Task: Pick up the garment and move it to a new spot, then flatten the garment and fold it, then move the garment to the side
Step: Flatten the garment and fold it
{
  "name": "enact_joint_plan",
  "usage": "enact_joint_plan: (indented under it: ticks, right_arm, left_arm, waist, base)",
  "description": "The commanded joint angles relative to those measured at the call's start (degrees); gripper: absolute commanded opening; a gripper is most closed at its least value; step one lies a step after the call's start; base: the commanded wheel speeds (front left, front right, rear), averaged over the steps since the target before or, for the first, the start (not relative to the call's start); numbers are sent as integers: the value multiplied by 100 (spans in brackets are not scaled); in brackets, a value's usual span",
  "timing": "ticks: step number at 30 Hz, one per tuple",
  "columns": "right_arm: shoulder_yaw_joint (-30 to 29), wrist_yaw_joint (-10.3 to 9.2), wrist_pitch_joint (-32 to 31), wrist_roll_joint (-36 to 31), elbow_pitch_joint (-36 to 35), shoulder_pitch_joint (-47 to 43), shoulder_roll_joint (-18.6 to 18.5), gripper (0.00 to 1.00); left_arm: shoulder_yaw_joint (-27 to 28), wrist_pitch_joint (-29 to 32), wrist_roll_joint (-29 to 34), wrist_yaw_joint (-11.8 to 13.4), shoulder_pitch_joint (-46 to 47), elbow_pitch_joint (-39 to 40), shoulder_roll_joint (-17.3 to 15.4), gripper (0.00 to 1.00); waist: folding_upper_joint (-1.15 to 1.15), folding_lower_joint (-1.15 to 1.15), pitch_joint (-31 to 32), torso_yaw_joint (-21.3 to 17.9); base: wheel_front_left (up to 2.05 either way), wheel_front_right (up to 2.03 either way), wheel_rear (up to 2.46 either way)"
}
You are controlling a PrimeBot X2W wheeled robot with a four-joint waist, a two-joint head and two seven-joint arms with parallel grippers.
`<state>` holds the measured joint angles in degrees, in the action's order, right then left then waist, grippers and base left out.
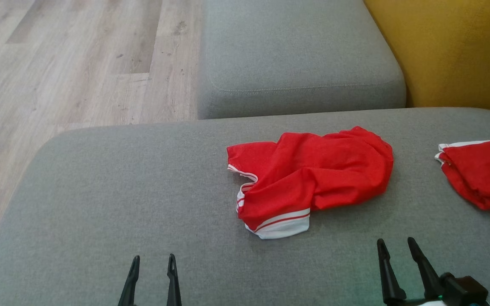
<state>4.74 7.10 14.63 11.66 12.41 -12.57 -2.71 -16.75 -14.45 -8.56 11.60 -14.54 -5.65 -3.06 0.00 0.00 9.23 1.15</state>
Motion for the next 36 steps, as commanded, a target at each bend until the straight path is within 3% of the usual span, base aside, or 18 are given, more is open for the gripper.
enact_joint_plan:
  ticks: [1, 13, 20, 24, 28, 32, 33, 34, 35, 36]
  right_arm:
    - [130, 39, 37, -35, -201, 170, -28, 100]
    - [286, 39, 37, -51, -246, 390, -110, 100]
    - [481, 39, 37, -36, -273, 651, -249, 100]
    - [590, 39, 37, -31, -256, 792, -325, 100]
    - [688, 39, 37, -20, -278, 951, -350, 100]
    - [710, 39, 37, -10, -285, 1055, -325, 100]
    - [711, 39, 37, -10, -281, 1062, -320, 100]
    - [711, 39, 37, -9, -274, 1068, -312, 100]
    - [711, 39, 37, -8, -264, 1073, -304, 100]
    - [707, 39, 37, -4, -258, 1077, -293, 100]
  left_arm:
    - [135, -54, -14, -19, 221, 141, 18, 100]
    - [-88, -54, -88, -42, 672, -99, 18, 100]
    - [-747, -55, -208, -513, 1699, -911, 18, 100]
    - [-988, -55, -386, -647, 2285, -1638, 18, 100]
    - [-857, -55, -648, -290, 2784, -2269, 18, 100]
    - [-743, -55, -1014, -254, 3041, -2461, 18, 100]
    - [-734, -55, -1056, -277, 3072, -2507, 18, 85]
    - [-710, -55, -1088, -299, 3102, -2511, 18, 46]
    - [-693, -55, -1163, -331, 3108, -2520, 18, 0]
    - [-714, -55, -1214, -376, 3115, -2562, 18, 0]
  waist:
    - [0, 0, -13, -15]
    - [0, 0, -424, -432]
    - [0, 0, -890, -966]
    - [0, 0, -1107, -1330]
    - [0, 0, -1351, -1657]
    - [0, 0, -1463, -1899]
    - [0, 0, -1463, -1940]
    - [0, 0, -1454, -1987]
    - [0, 0, -1440, -2031]
    - [0, 0, -1419, -2073]
  base:
    - [0, 0, 0]
    - [0, 0, 0]
    - [0, 0, 0]
    - [0, 0, 0]
    - [0, 0, 0]
    - [0, 0, 0]
    - [0, 0, 0]
    - [0, 0, 0]
    - [0, 0, 0]
    - [0, 0, 0]
